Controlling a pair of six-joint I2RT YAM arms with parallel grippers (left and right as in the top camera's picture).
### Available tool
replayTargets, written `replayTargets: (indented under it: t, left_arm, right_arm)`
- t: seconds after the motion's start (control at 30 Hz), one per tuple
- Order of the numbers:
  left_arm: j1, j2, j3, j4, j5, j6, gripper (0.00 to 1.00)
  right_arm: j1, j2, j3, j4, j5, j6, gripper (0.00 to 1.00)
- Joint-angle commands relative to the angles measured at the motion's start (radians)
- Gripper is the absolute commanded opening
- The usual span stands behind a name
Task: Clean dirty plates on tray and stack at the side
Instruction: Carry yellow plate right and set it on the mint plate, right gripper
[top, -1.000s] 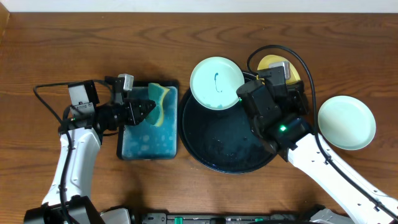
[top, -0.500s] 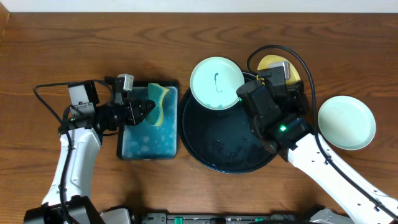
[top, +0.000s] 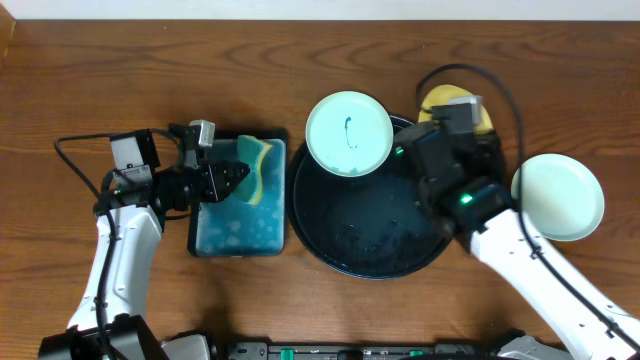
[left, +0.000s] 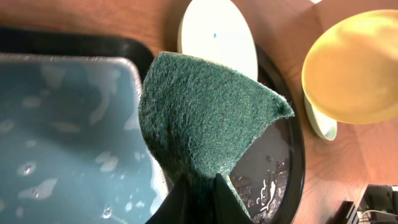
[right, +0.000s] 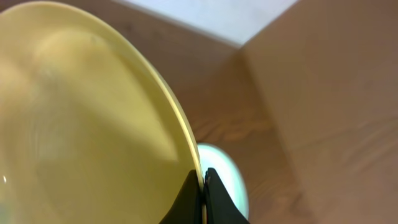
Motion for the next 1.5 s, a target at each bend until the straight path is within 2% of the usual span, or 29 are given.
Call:
replayTargets:
  t: [0.0,0.2,0.37,0.57,0.83,1.23,1.27,1.3,1.33,1.37,1.47]
  left_arm:
    - [0.006,-0.011,-0.014,-0.016,-0.050,0.009,0.08]
    - [0.006,-0.011,-0.014,-0.035,-0.202,-0.055,0.07]
    - [0.006,-0.011,-0.014,-0.045,-0.366,-0.162,0.07]
    - [-0.019,-0.009,-0.014,-0.044,-0.375,-0.171,0.07]
    - [-0.113,0.034,-0.014,-0.041,-0.488,-0.171,0.08]
    - [-0.135,0.076,-0.014,-0.037,-0.488,-0.171,0.08]
    - [-0.135,0.076,-0.014,-0.037,-0.488,-0.171,0.08]
    - [-0.135,0.076,-0.014,-0.037,-0.488,-0.171,0.07]
    - [-0.135,0.076,-0.014,-0.037,-0.488,-0.171,0.08]
    - [-0.135,0.076,-0.014,-0.037,-0.488,-0.171,0.08]
    - [-0.135,0.076,-0.014,-0.037,-0.488,-0.171,0.07]
  right_arm:
    - [-0.130,-0.022,0.022,-0.054,-0.314,0.204,0.01]
    - [-0.385,-0.022,0.022,-0.084,-0.682,0.263,0.01]
    - [-0.599,-0.022,0.022,-0.121,-0.870,0.353,0.01]
    - [-0.813,-0.022,0.010,-0.155,-0.897,0.420,0.01]
    - [-1.011,-0.008,-0.048,-0.163,-0.895,0.429,0.01]
    - [-1.168,0.012,-0.186,-0.054,-0.895,0.458,0.01]
    - [-1.173,0.012,-0.187,-0.053,-0.895,0.464,0.04]
    - [-1.175,0.012,-0.187,-0.048,-0.898,0.464,0.14]
    - [-1.175,0.012,-0.187,-0.039,-0.914,0.464,0.29]
    - [-1.175,0.012,-0.187,-0.030,-0.938,0.464,0.36]
    - [-1.175,0.012,-0.187,-0.006,-1.068,0.447,0.44]
